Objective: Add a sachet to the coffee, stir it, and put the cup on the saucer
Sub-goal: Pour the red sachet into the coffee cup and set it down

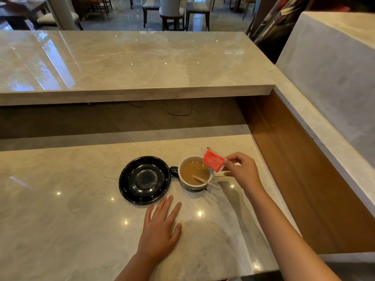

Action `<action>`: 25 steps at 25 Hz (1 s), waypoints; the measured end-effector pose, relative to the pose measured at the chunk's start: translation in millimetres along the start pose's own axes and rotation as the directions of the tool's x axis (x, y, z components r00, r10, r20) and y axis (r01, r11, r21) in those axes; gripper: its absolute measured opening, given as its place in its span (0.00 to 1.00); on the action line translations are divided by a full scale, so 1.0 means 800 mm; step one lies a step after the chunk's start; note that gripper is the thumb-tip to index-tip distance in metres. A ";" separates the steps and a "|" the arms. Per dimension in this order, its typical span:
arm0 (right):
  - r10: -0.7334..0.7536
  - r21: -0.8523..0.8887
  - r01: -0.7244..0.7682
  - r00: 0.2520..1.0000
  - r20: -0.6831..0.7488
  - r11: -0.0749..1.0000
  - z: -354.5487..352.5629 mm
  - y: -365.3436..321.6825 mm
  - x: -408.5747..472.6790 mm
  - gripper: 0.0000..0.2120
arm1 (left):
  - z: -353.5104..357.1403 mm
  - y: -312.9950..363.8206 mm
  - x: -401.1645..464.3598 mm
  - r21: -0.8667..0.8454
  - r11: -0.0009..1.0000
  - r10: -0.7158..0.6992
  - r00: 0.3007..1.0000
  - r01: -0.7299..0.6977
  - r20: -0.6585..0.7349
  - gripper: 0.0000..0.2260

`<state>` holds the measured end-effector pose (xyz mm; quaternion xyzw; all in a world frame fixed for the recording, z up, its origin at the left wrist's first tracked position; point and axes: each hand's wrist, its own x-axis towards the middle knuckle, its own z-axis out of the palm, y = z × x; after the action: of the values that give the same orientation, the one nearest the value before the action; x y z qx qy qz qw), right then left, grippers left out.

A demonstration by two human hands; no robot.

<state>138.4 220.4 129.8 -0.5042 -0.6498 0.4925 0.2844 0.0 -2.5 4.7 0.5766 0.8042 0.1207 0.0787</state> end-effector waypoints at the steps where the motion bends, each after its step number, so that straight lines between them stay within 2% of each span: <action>1: 0.090 0.145 -0.090 0.996 0.005 0.985 -0.007 0.008 -0.005 0.02 | 0.000 0.000 0.000 -0.003 1.000 0.004 1.000 -0.004 -0.001 0.25; 4: 0.301 0.527 -0.259 0.953 0.006 0.809 -0.032 0.032 -0.028 0.05 | 0.000 0.000 0.000 -0.019 1.000 0.018 1.000 -0.018 -0.016 0.25; 5: 0.338 0.583 -0.253 0.941 -0.039 0.772 -0.040 0.041 -0.034 0.05 | 0.000 0.000 0.001 -0.021 1.000 0.021 1.000 -0.021 -0.018 0.25; 7: 0.341 0.559 -0.186 0.921 -0.187 0.808 -0.057 0.059 -0.045 0.06 | -0.001 0.000 0.001 -0.020 0.999 0.026 0.999 -0.026 -0.021 0.25; 9: 0.255 0.395 -0.110 0.906 -0.337 0.912 -0.070 0.076 -0.050 0.06 | 0.000 -0.001 0.001 -0.015 1.000 0.027 0.999 -0.028 -0.020 0.25; 11: 0.124 0.178 -0.051 0.897 -0.425 0.983 -0.078 0.091 -0.055 0.03 | 0.000 -0.002 0.001 -0.010 1.000 0.029 0.999 -0.029 -0.017 0.25; 14: -0.094 -0.162 0.018 0.876 -0.473 0.987 -0.079 0.104 -0.065 0.02 | 0.000 -0.002 0.000 -0.006 0.999 0.031 0.999 -0.032 -0.015 0.25; 16: -0.249 -0.393 0.074 0.874 -0.417 0.917 -0.074 0.116 -0.066 0.04 | -0.001 -0.002 0.000 -0.002 1.000 0.030 0.999 -0.030 -0.015 0.25; 19: -0.384 -0.609 0.190 0.901 -0.203 0.770 -0.066 0.135 -0.063 0.05 | -0.001 -0.002 0.000 0.010 0.999 0.031 0.999 -0.031 -0.006 0.25; 21: -0.412 -0.655 0.260 0.907 -0.086 0.709 -0.064 0.147 -0.066 0.06 | 0.000 -0.003 0.000 0.012 0.999 0.031 0.999 -0.031 -0.005 0.25; 25: -0.400 -0.667 0.283 0.916 -0.024 0.689 -0.066 0.157 -0.080 0.06 | 0.000 -0.002 0.000 0.018 0.999 0.026 1.000 -0.026 -0.014 0.25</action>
<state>252.4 180.0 40.2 -0.4804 -0.8359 0.1297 0.2318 -1.6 -2.6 3.9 0.5869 0.7982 0.1185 0.0661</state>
